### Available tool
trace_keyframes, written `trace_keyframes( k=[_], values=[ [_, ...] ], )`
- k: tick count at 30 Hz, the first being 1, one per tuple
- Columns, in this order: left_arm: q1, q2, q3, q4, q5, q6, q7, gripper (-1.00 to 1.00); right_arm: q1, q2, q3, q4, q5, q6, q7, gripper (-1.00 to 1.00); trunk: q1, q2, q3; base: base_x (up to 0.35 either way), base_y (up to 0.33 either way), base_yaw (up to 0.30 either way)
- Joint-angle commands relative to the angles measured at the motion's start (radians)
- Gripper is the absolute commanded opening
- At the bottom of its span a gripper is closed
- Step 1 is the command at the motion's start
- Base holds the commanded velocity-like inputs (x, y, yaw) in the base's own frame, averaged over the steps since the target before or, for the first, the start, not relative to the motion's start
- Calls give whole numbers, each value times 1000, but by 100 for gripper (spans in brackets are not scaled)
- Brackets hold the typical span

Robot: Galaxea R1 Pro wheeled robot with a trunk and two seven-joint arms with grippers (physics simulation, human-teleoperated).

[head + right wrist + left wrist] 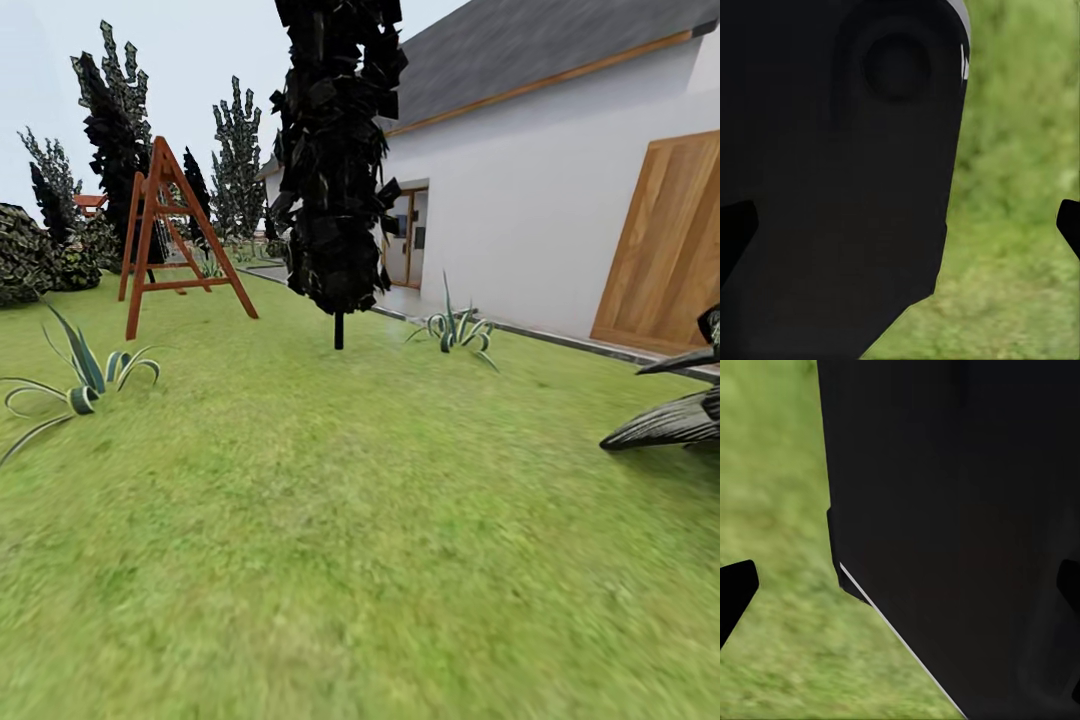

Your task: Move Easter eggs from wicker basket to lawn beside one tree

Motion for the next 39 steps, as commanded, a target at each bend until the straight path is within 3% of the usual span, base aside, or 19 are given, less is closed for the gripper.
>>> trace_keyframes(
  k=[1, 39],
  values=[
    [0, 0, 1, 0, 0, 0, -4, 100, -1, 0, 0, 2, 8, 0, 1, 100, 1, 0, -1, 315, 143, 0],
    [0, 0, 1, 0, 0, 0, -4, 100, -1, 0, 0, 2, 8, 0, 1, 100, 1, 0, -1, 316, 143, 0]
  ],
)
